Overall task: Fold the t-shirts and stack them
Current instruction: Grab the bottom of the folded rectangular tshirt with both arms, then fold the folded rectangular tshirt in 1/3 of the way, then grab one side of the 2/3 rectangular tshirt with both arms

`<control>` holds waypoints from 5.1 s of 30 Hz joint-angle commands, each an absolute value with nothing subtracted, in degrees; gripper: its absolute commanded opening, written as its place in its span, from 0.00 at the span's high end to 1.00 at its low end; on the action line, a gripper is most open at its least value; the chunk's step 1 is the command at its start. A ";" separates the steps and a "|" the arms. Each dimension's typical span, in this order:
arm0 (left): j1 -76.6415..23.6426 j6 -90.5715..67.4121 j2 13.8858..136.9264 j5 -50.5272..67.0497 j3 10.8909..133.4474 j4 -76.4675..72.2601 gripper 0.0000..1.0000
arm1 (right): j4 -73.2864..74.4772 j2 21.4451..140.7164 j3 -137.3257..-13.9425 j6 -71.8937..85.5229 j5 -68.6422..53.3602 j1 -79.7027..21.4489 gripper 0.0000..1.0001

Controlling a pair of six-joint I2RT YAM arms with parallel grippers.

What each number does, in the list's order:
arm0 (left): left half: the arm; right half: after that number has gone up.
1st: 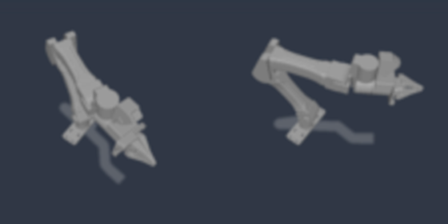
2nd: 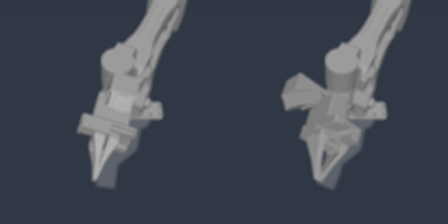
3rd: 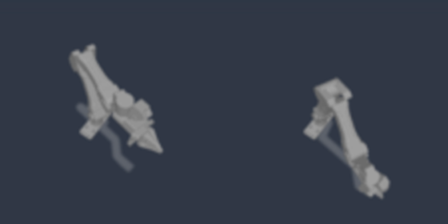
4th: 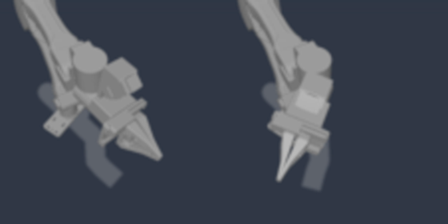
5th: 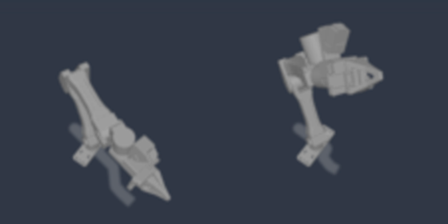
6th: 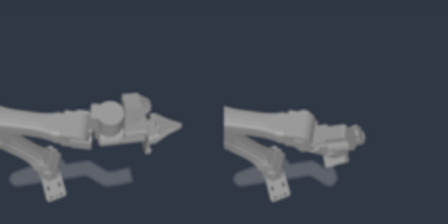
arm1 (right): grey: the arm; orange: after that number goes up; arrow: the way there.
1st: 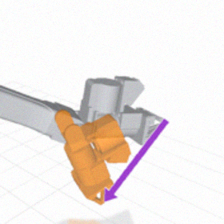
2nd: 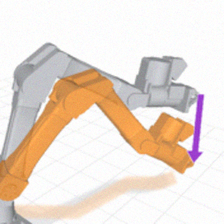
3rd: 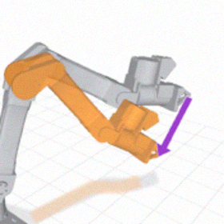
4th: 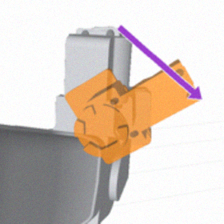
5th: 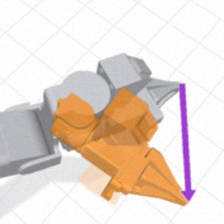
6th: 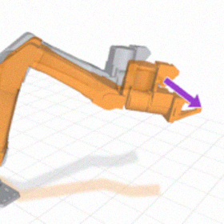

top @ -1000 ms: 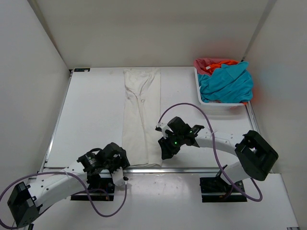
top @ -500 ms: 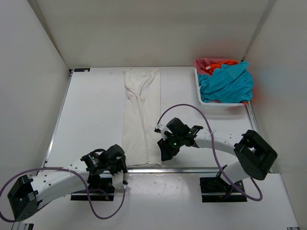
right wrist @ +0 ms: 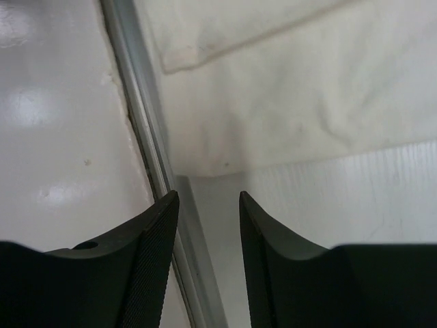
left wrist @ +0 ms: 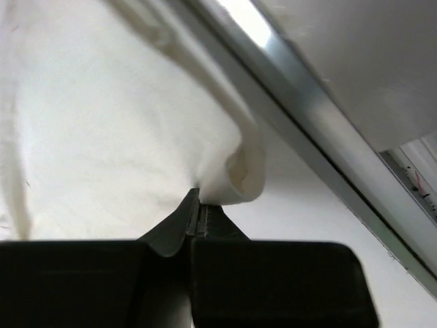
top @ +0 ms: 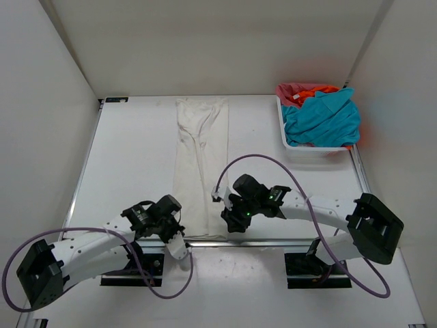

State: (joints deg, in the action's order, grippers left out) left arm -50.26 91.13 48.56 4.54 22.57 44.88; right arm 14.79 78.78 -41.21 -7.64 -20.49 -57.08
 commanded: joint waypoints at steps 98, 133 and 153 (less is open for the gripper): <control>-21.80 21.79 84.00 9.87 65.03 34.29 1.00 | 6.15 102.37 -73.72 -26.29 -35.88 -30.33 1.00; -17.84 22.67 100.28 4.49 66.36 14.50 1.00 | 12.57 126.56 -97.64 -11.95 -24.96 -26.80 1.00; -14.24 24.07 101.69 -12.49 76.81 15.72 0.28 | 11.00 120.87 -94.16 -9.41 -15.56 -26.10 0.66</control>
State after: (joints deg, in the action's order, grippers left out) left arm -14.48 23.00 103.59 -8.71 72.99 14.70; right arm 13.69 127.90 -97.69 -9.80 -16.82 -25.93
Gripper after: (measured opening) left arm 0.721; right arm 0.349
